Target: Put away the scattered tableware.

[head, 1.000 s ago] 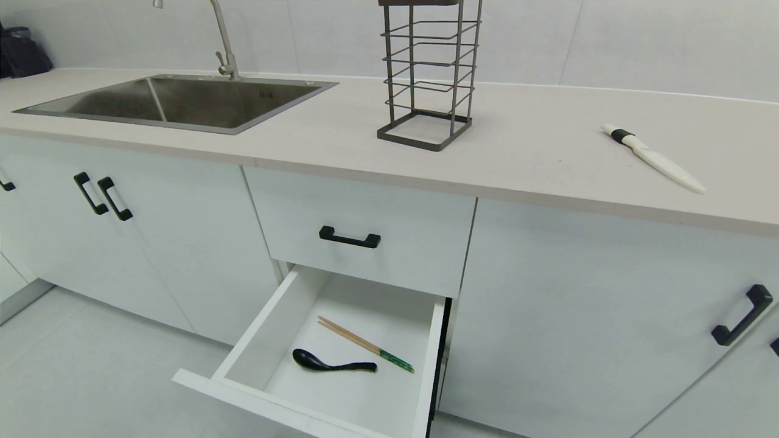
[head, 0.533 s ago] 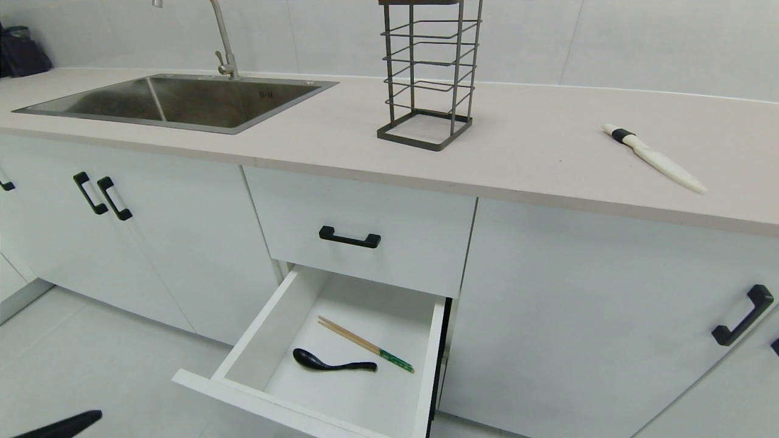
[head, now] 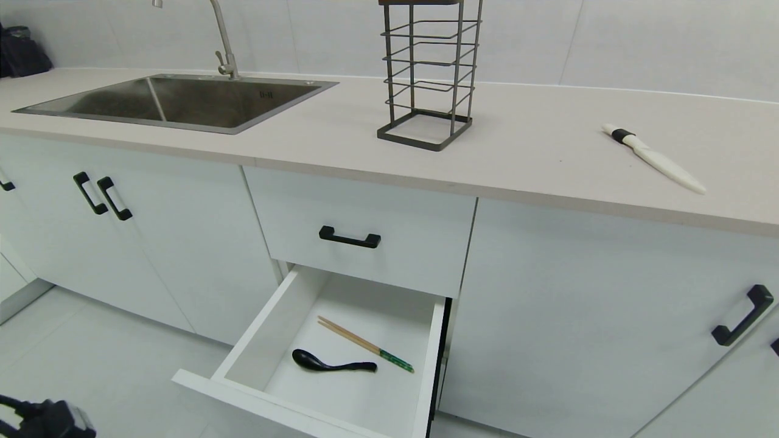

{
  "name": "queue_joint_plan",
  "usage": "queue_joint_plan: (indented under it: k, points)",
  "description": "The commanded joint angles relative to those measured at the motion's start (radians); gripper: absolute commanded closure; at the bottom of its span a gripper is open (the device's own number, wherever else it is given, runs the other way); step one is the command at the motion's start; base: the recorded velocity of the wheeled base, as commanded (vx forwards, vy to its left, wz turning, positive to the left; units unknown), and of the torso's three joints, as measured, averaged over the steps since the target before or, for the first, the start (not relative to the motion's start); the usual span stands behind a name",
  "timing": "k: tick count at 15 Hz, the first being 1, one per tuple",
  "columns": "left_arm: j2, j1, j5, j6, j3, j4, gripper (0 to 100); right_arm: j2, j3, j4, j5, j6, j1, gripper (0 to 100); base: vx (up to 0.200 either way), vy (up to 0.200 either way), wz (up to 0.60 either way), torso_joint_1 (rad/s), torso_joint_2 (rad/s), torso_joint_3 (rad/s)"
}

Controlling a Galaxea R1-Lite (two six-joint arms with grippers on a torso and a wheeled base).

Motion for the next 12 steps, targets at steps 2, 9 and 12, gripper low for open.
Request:
queue_joint_plan:
  k: [2, 9, 12]
  points:
    - [0.167, -0.042, 0.046, 0.0, -0.046, -0.002, 0, 0.003, 0.0, 0.001, 0.001, 0.01, 0.0, 0, 0.0, 0.0, 0.0, 0.0, 0.0, 0.0]
    - [0.376, -0.104, 0.058, 0.0, -0.134, -0.004, 0, 0.003, 0.0, 0.002, 0.001, 0.019, 0.002, 0, 0.0, 0.0, 0.0, 0.0, 0.0, 0.0]
    - [0.428, -0.153, 0.1, -0.003, -0.149, -0.006, 0, 0.003, 0.0, 0.002, 0.001, 0.019, 0.002, 0, 0.0, 0.0, 0.0, 0.0, 0.0, 0.0]
